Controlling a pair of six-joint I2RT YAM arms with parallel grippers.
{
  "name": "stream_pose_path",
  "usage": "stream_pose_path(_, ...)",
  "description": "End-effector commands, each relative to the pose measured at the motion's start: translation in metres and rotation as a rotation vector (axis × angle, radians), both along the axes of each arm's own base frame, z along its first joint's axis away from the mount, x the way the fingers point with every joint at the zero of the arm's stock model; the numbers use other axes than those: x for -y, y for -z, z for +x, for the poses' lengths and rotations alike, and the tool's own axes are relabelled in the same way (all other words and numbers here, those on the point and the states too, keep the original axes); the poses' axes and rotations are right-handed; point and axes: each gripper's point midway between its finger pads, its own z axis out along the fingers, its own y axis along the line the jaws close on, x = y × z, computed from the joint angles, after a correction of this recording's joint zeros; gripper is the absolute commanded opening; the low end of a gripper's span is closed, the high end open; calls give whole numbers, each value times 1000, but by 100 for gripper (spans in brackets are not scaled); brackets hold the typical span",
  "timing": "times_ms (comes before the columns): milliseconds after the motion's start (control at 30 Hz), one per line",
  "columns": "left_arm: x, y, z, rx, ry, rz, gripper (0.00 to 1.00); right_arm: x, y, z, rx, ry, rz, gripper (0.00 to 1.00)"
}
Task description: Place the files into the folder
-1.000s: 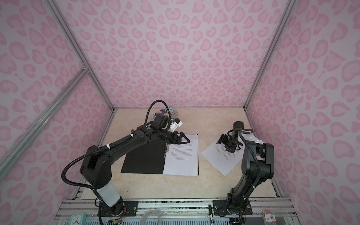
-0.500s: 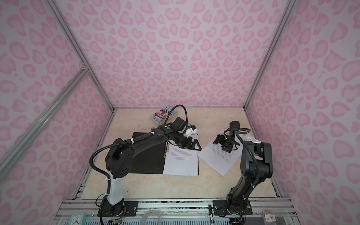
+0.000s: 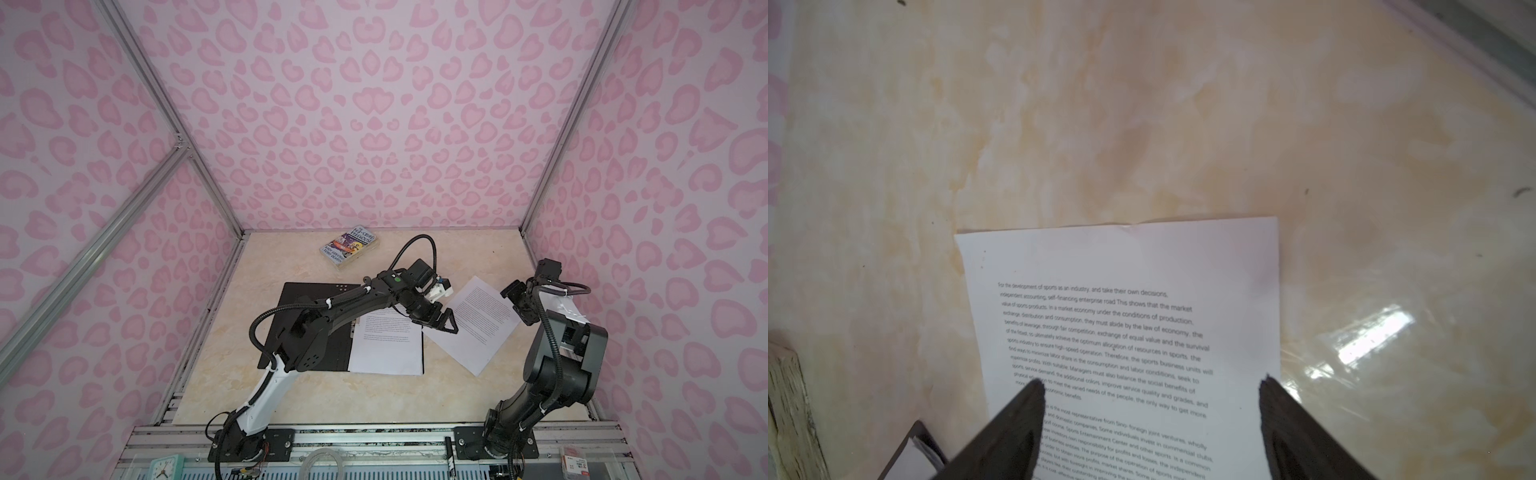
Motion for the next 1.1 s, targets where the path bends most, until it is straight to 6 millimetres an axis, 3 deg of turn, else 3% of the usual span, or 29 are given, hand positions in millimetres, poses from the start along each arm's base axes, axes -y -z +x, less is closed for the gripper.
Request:
stream_pose_path(0,4,11,0,-24,10,17,97,16,14,0,27,82,15,80)
stream_pose_path(233,6,43,1,-63,1,62,97,20,23,7,124,72,86,80)
stream_pose_path(533,-21,83,-5,-92,-21,226,97,0,51,-1,110,65,245,79)
stream_pose_path(700,-27,90,-8,-99,-13,255,97,-20,53,-13,105,66,337,79)
stream_pose_path(1067,-26,96,-8,-110,-9,271,97,-63,34,-45,143,14,459,85)
